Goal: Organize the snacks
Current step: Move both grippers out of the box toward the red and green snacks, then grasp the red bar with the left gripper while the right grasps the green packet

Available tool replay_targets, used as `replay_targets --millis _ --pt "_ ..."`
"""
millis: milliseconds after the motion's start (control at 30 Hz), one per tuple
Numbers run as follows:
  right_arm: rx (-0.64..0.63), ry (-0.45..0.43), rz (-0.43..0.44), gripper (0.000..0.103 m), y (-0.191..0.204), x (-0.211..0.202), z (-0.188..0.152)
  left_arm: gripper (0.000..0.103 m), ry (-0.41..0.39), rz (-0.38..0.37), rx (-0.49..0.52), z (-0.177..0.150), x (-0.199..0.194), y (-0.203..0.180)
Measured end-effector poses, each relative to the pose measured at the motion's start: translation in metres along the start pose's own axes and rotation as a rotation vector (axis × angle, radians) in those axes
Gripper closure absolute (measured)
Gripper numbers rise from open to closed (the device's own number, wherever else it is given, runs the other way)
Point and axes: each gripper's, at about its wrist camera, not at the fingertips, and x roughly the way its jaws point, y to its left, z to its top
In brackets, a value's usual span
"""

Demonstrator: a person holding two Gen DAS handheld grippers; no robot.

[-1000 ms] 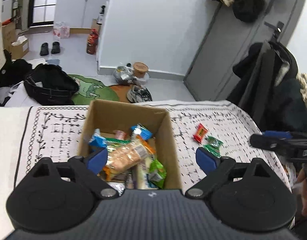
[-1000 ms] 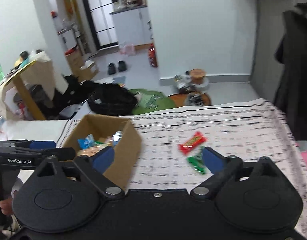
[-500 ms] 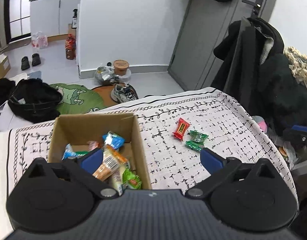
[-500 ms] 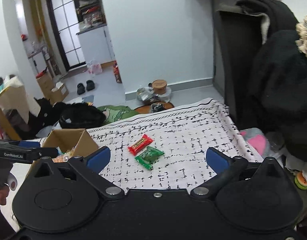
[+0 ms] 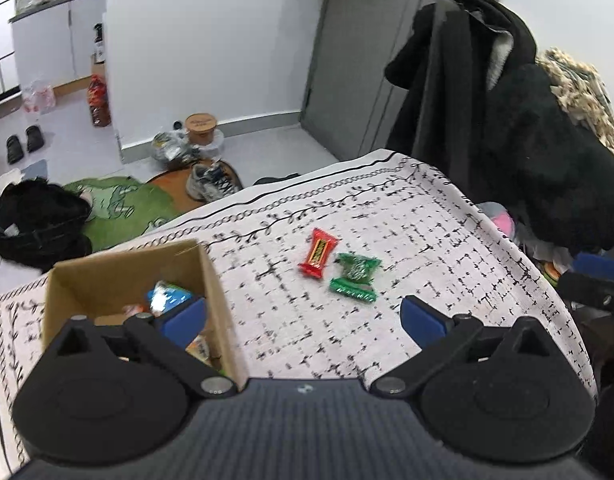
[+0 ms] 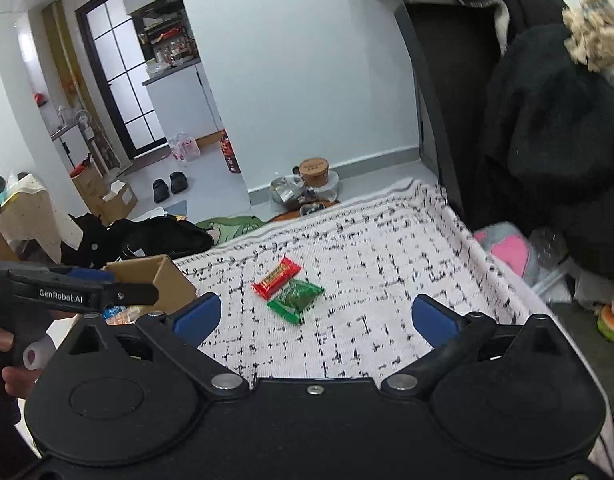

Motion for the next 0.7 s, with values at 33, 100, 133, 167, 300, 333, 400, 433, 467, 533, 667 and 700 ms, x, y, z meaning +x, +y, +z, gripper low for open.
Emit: replay_targets --millis 33,100,133,167,300,333,400,433,467,533,667,700 --pt "0.010 0.003 -0.001 0.003 -0.001 0.003 -0.002 0.000 0.000 -0.001 0.007 0.001 0.003 -0.002" --pt "0.041 0.010 -0.007 0.010 -0.004 0.008 -0.006 0.001 0.001 -0.013 0.018 0.005 0.009 -0.006" --pt "0.059 0.017 -0.006 0.014 -0.006 0.012 -0.008 0.001 0.003 -0.019 0.023 0.007 0.013 -0.008" --pt "0.074 0.021 -0.002 0.017 -0.007 0.015 -0.010 0.002 0.007 -0.021 0.026 0.009 0.017 -0.009" --pt "0.128 0.034 0.002 0.018 -0.011 0.030 -0.011 0.003 0.008 -0.028 0.052 0.017 0.034 -0.014" --pt "0.140 0.038 0.004 0.020 -0.011 0.035 -0.011 0.004 0.012 -0.030 0.051 0.020 0.038 -0.014" --pt "0.165 0.047 0.009 0.022 -0.012 0.044 -0.011 0.009 0.024 -0.036 0.048 0.025 0.049 -0.014" --pt "0.174 0.055 0.013 0.025 -0.012 0.050 -0.011 0.010 0.029 -0.038 0.052 0.027 0.054 -0.014" --pt "0.179 0.064 0.015 0.027 -0.011 0.055 -0.011 0.013 0.034 -0.034 0.057 0.030 0.059 -0.014" --pt "0.194 0.082 0.022 0.029 -0.010 0.067 -0.011 0.017 0.050 -0.032 0.054 0.033 0.069 -0.013" --pt "0.213 0.117 0.045 0.035 -0.005 0.088 -0.011 0.034 0.084 -0.048 0.038 0.039 0.090 -0.010" --pt "0.215 0.125 0.049 0.035 -0.003 0.094 -0.011 0.037 0.093 -0.051 0.034 0.040 0.096 -0.010"
